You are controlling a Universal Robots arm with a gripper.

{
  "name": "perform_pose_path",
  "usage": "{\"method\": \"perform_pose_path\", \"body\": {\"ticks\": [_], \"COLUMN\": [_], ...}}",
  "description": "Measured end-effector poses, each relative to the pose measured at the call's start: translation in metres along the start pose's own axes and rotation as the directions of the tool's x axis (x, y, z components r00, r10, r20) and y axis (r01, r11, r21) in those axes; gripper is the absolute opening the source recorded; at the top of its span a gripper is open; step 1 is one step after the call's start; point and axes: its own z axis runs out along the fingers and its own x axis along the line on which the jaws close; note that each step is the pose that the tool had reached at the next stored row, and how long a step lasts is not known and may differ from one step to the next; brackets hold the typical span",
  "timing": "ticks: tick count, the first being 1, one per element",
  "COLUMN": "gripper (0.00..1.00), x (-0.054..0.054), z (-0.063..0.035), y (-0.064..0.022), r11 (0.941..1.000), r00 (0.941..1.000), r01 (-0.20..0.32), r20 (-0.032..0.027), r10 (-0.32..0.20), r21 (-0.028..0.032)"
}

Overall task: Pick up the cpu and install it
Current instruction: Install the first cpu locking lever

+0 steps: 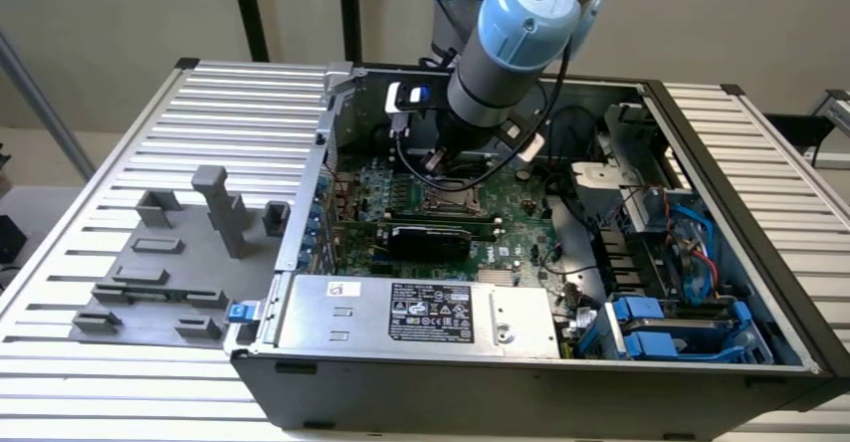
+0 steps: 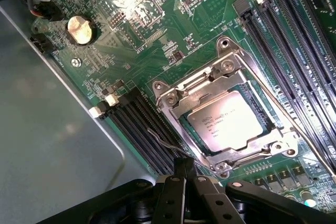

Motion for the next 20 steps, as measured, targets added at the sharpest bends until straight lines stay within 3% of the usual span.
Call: {"method": "perform_pose_path", "body": {"ticks": [5, 10, 17, 20], "gripper": [0.11, 0.11, 0.11, 0.11], "x": [0.0013, 0.0015, -0.0006, 0.0003], "z": [0.0011, 0.0008, -0.0005, -0.0006], "y": [-0.0004, 0.0006, 0.0024, 0.0036], "r11": [1.0, 0.9997, 0.999, 0.9988], "r00": [1.0, 0.9998, 0.9994, 0.9993], "r01": [-0.006, -0.015, -0.025, -0.026], "r20": [0.0026, 0.0143, 0.027, 0.0287], "r10": [0.006, 0.015, 0.024, 0.025], "r21": [0.004, 0.0207, 0.0384, 0.0406]}}
